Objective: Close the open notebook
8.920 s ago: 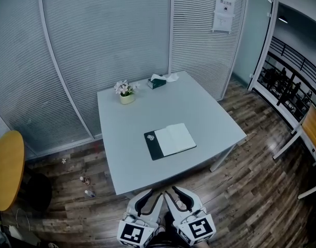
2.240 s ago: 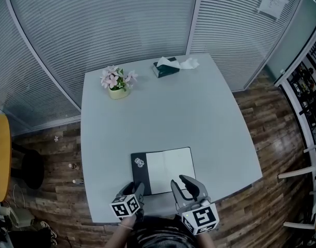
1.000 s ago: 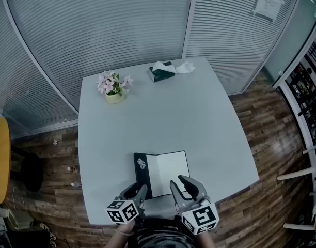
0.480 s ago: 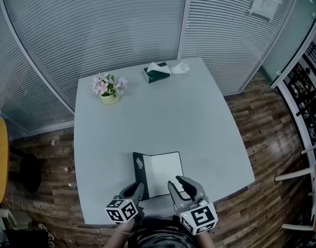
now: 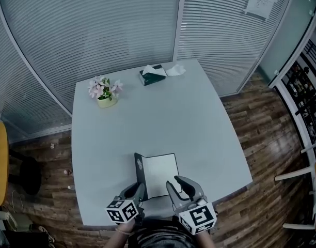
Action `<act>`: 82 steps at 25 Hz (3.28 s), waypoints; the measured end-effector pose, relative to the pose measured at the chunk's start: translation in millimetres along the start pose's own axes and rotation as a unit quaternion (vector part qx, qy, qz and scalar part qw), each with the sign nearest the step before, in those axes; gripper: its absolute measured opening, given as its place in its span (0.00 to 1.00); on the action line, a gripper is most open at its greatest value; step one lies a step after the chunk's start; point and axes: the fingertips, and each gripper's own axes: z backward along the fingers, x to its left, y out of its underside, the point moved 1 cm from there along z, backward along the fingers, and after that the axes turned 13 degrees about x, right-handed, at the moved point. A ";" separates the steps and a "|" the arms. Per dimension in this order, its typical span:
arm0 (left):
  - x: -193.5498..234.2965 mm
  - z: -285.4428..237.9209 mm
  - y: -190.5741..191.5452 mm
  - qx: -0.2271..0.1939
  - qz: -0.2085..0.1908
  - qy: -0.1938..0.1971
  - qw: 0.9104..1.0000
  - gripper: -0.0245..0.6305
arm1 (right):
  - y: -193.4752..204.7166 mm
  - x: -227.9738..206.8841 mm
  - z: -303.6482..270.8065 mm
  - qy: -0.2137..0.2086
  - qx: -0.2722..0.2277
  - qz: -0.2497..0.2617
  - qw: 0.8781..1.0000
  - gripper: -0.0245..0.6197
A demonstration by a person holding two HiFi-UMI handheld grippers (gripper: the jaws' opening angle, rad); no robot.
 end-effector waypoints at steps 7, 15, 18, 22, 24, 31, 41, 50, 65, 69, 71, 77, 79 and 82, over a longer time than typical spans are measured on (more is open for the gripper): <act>-18.1 -11.9 -1.5 0.003 -0.012 0.018 1.000 0.11 | 1.5 -8.4 6.7 0.007 0.000 -0.004 1.000 0.21; -33.4 -26.4 0.0 0.014 -0.030 0.031 0.999 0.11 | 8.9 -13.5 12.8 0.010 0.003 -0.008 1.000 0.21; -39.7 -32.7 1.2 0.024 -0.038 0.035 0.998 0.12 | 10.9 -15.3 16.0 0.013 0.003 -0.010 1.000 0.21; -47.9 -42.5 2.3 0.036 -0.044 0.042 0.998 0.12 | 12.5 -18.3 20.2 0.017 0.005 -0.013 1.000 0.21; -51.5 -48.5 3.3 0.041 -0.047 0.044 0.997 0.13 | 13.6 -19.7 21.2 0.019 0.005 -0.013 1.000 0.21; -65.7 -70.0 11.2 0.063 -0.058 0.047 0.995 0.14 | 18.0 -24.3 28.2 0.023 0.005 -0.017 1.000 0.21; -74.6 -100.9 24.4 0.089 -0.054 0.038 0.994 0.17 | 26.3 -30.6 33.3 0.023 0.007 -0.012 1.000 0.21; -76.7 -125.9 37.0 0.115 -0.055 0.010 0.992 0.19 | 32.0 -39.1 38.7 0.020 0.025 -0.024 0.999 0.21; -74.0 -156.2 52.5 0.131 -0.023 -0.020 0.991 0.24 | 38.5 -41.5 34.5 -0.011 0.044 -0.013 0.999 0.21; -73.6 -160.8 54.5 0.124 -0.015 -0.031 0.992 0.25 | 38.9 -44.8 33.6 -0.016 0.045 -0.009 0.999 0.21; -74.3 -161.4 55.2 0.117 -0.013 -0.035 0.992 0.26 | 38.9 -44.9 33.0 -0.019 0.047 -0.008 0.999 0.21; -83.4 -167.4 64.4 0.125 -0.053 -0.007 0.991 0.35 | 39.3 -41.7 26.5 -0.028 0.049 -0.006 0.998 0.21; -83.6 -166.1 61.6 0.126 -0.042 0.013 0.991 0.34 | 40.5 -44.2 22.8 -0.029 0.046 -0.008 0.998 0.21; -80.8 -158.6 58.2 0.117 -0.018 0.036 0.992 0.30 | 43.6 -47.1 19.8 -0.026 0.044 -0.008 0.999 0.21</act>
